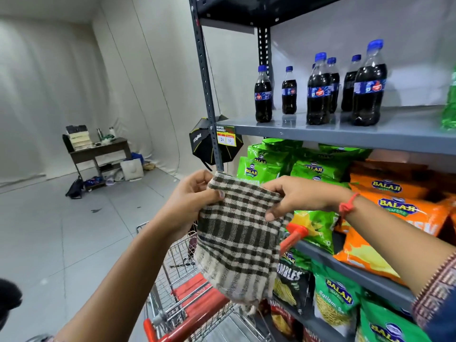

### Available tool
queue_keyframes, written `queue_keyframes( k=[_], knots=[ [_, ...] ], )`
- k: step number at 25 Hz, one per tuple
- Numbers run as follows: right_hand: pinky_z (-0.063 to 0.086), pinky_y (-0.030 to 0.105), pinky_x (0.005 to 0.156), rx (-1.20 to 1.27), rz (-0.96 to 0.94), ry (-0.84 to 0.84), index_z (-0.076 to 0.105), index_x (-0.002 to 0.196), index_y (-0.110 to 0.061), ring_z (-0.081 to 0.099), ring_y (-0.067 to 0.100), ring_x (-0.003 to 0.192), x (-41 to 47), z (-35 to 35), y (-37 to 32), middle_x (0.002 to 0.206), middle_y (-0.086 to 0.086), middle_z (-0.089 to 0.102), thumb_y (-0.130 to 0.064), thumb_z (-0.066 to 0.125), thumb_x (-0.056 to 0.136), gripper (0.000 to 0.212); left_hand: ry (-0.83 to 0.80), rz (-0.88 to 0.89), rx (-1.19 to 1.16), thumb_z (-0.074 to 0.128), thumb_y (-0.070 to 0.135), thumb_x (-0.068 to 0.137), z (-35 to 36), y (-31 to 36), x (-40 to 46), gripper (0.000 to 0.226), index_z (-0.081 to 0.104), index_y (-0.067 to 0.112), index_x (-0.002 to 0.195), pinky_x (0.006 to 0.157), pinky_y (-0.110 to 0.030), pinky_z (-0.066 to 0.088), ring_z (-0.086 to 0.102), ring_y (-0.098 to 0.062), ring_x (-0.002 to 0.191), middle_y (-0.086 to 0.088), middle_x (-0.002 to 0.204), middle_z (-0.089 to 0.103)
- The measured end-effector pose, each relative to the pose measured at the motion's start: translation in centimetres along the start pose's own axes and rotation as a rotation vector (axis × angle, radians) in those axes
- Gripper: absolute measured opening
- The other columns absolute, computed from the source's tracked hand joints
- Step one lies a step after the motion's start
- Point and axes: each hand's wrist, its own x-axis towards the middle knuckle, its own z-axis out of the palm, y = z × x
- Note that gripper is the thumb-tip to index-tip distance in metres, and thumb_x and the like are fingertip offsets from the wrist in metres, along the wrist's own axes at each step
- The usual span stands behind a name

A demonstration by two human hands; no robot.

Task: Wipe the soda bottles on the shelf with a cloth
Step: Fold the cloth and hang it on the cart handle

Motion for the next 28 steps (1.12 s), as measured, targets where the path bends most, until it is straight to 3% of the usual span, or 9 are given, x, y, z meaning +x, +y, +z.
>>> queue_keyframes(
  k=[4,9,12,14,16,20,24,26,28],
  knots=[
    [0.045,0.019,0.055,-0.021,0.068,-0.082,0.060,0.064,-0.022,0.054,0.004,0.055,0.8,-1.0,1.8,0.059,-0.009,0.060,0.002,0.070,0.073,0.028,0.085,-0.135,-0.006,0.059,-0.001,0.076,0.4,-3.4,-2.7,0.015,0.054,-0.002,0.090,0.055,-0.026,0.055,0.064,-0.016,0.062,-0.007,0.075,0.066],
    [0.050,0.025,0.064,-0.226,0.342,-0.418,0.061,0.078,-0.008,0.061,0.007,0.060,4.3,-0.1,4.9,0.060,-0.007,0.068,0.009,0.064,0.074,0.018,0.188,-0.357,-0.084,0.062,0.000,0.076,3.7,-9.5,-5.2,0.021,0.049,-0.008,0.091,0.051,-0.028,0.056,0.067,-0.022,0.064,-0.018,0.081,0.070],
    [0.046,0.024,0.063,-0.428,0.332,-0.218,0.063,0.091,-0.003,0.055,0.018,0.075,6.9,3.3,7.1,0.088,0.015,0.067,0.002,0.068,0.073,0.019,0.347,-0.461,0.043,0.061,0.005,0.077,3.3,-13.1,-4.5,0.016,0.051,-0.004,0.086,0.059,-0.038,0.058,0.065,-0.023,0.066,-0.027,0.091,0.067],
    [0.042,0.021,0.054,-0.505,0.289,-0.078,0.065,0.091,-0.007,0.054,0.020,0.073,8.1,5.7,8.4,0.095,0.016,0.068,0.004,0.064,0.072,0.021,0.406,-0.494,0.285,0.063,0.014,0.077,2.4,-15.2,-3.7,0.016,0.054,0.001,0.081,0.077,-0.049,0.052,0.061,-0.026,0.073,-0.023,0.091,0.068],
    [0.048,0.027,0.061,-0.560,0.270,0.020,0.065,0.090,-0.011,0.059,0.025,0.078,9.2,7.7,9.7,0.097,0.015,0.067,0.008,0.055,0.073,0.027,0.443,-0.525,0.410,0.063,0.022,0.077,1.9,-16.5,-3.2,0.014,0.058,0.009,0.079,0.083,-0.048,0.050,0.062,-0.028,0.079,-0.014,0.086,0.069],
    [0.048,0.033,0.062,-0.593,0.252,0.139,0.062,0.089,-0.018,0.061,0.031,0.080,10.1,9.9,11.8,0.094,0.014,0.064,0.011,0.043,0.076,0.036,0.466,-0.562,0.576,0.059,0.026,0.079,1.6,-18.4,-2.3,0.015,0.050,0.020,0.068,0.071,-0.035,0.047,0.054,-0.021,0.065,-0.002,0.071,0.061],
    [0.036,0.028,0.047,-0.614,0.282,0.133,0.052,0.076,-0.018,0.055,0.028,0.069,10.2,11.2,13.2,0.081,0.014,0.060,0.013,0.041,0.076,0.033,0.415,-0.640,0.694,0.059,0.025,0.077,1.5,-19.9,-1.6,0.016,0.048,0.020,0.067,0.069,-0.033,0.048,0.057,-0.023,0.070,-0.006,0.079,0.065],
    [0.037,0.029,0.052,-0.627,0.278,0.136,0.050,0.081,-0.017,0.057,0.030,0.077,10.0,11.8,13.9,0.090,0.014,0.061,0.010,0.042,0.078,0.029,0.379,-0.634,0.708,0.061,0.025,0.077,1.6,-20.4,-1.7,0.009,0.053,0.022,0.081,0.075,-0.035,0.052,0.061,-0.024,0.084,-0.005,0.095,0.065],
    [0.040,0.031,0.061,-0.600,0.238,0.203,0.052,0.098,-0.015,0.056,0.030,0.091,9.4,11.9,14.4,0.104,0.012,0.057,0.005,0.046,0.081,0.028,0.375,-0.520,0.762,0.062,0.029,0.077,1.9,-20.7,-2.2,0.033,0.054,0.022,0.108,0.086,-0.039,0.049,0.054,-0.021,0.102,-0.002,0.115,0.057]
  ],
)
